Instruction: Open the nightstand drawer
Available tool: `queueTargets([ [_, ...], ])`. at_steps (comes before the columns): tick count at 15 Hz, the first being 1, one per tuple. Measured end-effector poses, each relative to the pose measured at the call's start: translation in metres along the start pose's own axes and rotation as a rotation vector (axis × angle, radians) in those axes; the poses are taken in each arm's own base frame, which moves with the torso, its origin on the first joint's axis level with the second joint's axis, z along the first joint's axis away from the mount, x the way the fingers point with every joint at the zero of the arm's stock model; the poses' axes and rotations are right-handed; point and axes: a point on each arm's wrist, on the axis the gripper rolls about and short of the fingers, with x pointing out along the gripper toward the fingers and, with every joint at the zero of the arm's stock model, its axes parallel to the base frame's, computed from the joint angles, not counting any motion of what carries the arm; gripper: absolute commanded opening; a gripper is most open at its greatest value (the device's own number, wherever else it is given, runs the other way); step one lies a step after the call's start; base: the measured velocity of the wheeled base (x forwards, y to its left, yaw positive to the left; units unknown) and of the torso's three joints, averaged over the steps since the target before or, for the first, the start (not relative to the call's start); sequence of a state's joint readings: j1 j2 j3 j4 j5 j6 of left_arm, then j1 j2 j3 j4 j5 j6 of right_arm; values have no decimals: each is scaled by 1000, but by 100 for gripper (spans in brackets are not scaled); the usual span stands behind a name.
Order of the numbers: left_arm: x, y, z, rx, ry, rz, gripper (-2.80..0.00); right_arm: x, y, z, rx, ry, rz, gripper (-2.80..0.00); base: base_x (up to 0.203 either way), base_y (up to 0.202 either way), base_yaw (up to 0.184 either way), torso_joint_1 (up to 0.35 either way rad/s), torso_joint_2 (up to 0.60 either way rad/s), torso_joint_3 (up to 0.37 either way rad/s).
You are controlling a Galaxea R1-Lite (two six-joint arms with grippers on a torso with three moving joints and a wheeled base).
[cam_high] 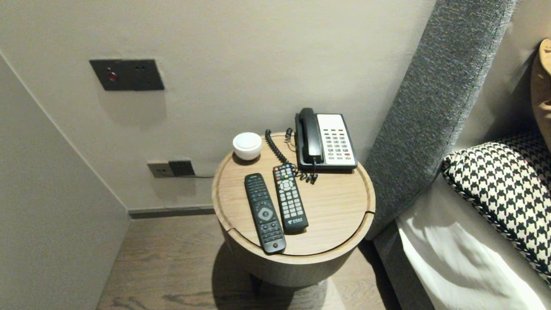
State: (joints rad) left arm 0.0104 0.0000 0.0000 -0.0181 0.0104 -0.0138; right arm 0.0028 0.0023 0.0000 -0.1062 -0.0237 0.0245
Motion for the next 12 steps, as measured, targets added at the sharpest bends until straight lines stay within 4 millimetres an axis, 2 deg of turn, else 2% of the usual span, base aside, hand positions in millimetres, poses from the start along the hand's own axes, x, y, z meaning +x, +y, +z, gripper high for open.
queueTargets([
  [12,0,0,0,15,5,0,-280,0,0,0,-2,1,1,-280,0,0,0,0,0,0],
])
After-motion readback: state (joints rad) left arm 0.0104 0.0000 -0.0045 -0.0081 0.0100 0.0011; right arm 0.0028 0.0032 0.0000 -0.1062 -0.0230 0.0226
